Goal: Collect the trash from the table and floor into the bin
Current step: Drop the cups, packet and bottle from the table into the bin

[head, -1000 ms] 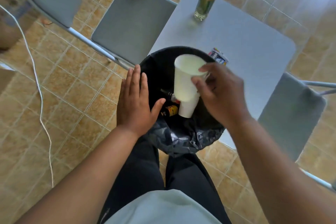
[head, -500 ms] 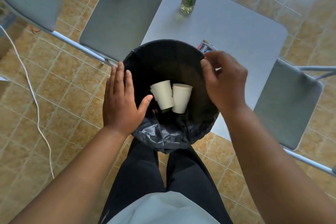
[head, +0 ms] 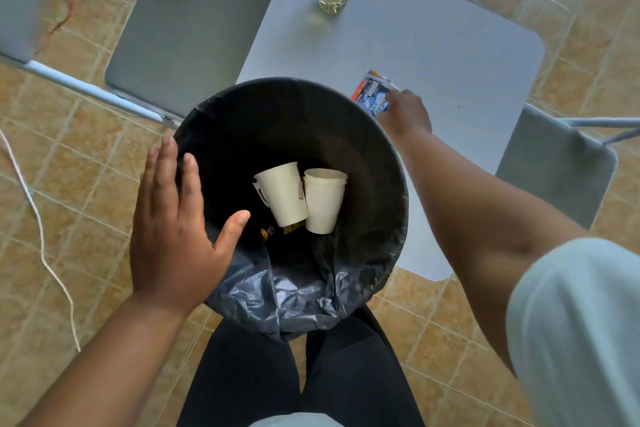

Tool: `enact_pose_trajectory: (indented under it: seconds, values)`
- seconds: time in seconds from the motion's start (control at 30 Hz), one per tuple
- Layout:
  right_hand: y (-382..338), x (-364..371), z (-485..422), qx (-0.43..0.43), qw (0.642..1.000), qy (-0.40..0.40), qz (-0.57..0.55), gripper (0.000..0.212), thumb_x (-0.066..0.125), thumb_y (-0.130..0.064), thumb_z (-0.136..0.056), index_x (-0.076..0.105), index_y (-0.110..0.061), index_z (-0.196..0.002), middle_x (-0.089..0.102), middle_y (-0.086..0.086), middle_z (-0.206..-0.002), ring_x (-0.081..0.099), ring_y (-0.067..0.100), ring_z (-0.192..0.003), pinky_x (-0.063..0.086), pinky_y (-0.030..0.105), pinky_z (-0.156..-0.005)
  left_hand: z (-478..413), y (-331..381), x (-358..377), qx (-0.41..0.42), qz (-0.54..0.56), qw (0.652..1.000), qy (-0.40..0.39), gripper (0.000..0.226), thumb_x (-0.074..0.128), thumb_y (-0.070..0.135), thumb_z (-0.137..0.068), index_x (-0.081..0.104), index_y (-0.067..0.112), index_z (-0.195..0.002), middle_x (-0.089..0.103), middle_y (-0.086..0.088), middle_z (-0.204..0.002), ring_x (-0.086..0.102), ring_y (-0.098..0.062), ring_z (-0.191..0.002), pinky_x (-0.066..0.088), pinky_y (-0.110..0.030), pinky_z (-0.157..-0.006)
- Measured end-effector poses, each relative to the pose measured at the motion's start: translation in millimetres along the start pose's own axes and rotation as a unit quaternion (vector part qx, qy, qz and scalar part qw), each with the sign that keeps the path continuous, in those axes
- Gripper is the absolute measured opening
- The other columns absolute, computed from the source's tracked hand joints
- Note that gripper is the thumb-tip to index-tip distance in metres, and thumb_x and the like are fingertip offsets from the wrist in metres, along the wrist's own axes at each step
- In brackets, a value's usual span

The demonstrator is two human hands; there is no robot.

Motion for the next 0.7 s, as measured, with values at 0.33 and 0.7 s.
enact_pose_trajectory:
  seconds: [0.33, 0.7]
  values:
    - [3, 22, -39, 0.016, 0.994, 0.009, 0.112, 0.066, 0.074, -0.032, -0.083, 0.043, -0.003, -0.134, 0.047, 0.017, -0.13, 0.044, 0.037, -0.12, 0.045, 0.044, -0.091, 1, 1, -2, 0.008, 0.014, 1.0, 0.012, 0.082, 0.044, 0.054, -0.096, 0.036, -0.011, -0.145, 0.021, -0.03, -0.159, 0.014, -0.039, -0.151, 0.017, -0.046, -0.123]
    - [12, -105, 44, 0.024, 0.954, 0.211, -0.212, 0.029, 0.058, -0.011, -0.083, 0.062, -0.009, -0.112, 0.066, 0.012, -0.109, 0.063, 0.025, -0.097, 0.053, 0.034, -0.08, 1, 0, -3, -0.004, 0.009, 1.0, 0.001, 0.081, 0.05, 0.051, -0.094, 0.032, -0.008, -0.148, 0.02, -0.028, -0.16, 0.014, -0.039, -0.151, 0.019, -0.048, -0.123]
Point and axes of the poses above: each hand's wrist, its own z-axis away from the middle knuckle, its own x-axis out of the palm, y = z × x, the point moved 9 cm from there along -z, towards the middle knuckle
